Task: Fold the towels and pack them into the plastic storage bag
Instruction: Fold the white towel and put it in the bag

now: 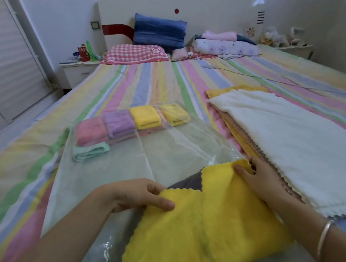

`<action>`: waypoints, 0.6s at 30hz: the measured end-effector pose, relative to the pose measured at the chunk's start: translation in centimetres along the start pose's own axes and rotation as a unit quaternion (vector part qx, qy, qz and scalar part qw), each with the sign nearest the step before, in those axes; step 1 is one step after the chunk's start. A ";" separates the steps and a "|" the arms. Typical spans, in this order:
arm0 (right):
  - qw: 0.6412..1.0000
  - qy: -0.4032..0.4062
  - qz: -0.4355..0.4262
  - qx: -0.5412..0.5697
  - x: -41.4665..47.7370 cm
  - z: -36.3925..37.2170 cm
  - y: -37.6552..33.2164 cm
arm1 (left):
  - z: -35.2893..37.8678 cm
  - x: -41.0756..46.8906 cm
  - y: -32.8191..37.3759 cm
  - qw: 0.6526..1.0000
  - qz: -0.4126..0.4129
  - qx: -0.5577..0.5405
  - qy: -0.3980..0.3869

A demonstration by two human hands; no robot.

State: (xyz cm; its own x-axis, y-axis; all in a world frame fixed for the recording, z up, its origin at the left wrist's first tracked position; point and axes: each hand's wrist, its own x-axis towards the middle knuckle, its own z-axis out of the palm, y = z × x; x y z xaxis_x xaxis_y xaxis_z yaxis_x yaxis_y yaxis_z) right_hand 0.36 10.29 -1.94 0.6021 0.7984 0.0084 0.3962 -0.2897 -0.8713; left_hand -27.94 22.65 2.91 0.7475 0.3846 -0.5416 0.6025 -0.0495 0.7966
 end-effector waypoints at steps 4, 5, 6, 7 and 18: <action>1.000 0.012 -0.008 0.005 0.4 0.3 0.1 | -1.4 -2.9 -0.4 0.999 0.022 -0.044 0.009; 1.000 0.013 -0.010 0.007 0.5 0.3 0.0 | -1.7 -3.5 -0.7 0.997 0.023 -0.079 0.014; 1.000 0.012 -0.013 0.008 0.5 0.4 0.0 | -2.1 -4.0 -1.0 0.994 0.022 -0.104 0.031; 1.000 0.012 -0.017 0.009 0.6 0.5 0.0 | -2.5 -4.3 -1.3 0.992 0.017 -0.110 0.060; 0.997 0.020 -0.033 -0.066 2.1 2.3 -0.5 | -3.8 -2.7 -5.8 0.799 0.030 0.242 0.549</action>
State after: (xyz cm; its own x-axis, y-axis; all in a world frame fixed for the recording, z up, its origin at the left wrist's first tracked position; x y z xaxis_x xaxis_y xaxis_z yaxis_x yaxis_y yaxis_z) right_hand -0.15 13.31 -2.61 0.5984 0.7966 0.0850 0.5212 -0.3065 -0.7965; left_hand -34.48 25.40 0.74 0.2425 0.9324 0.2681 0.8109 -0.3465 0.4716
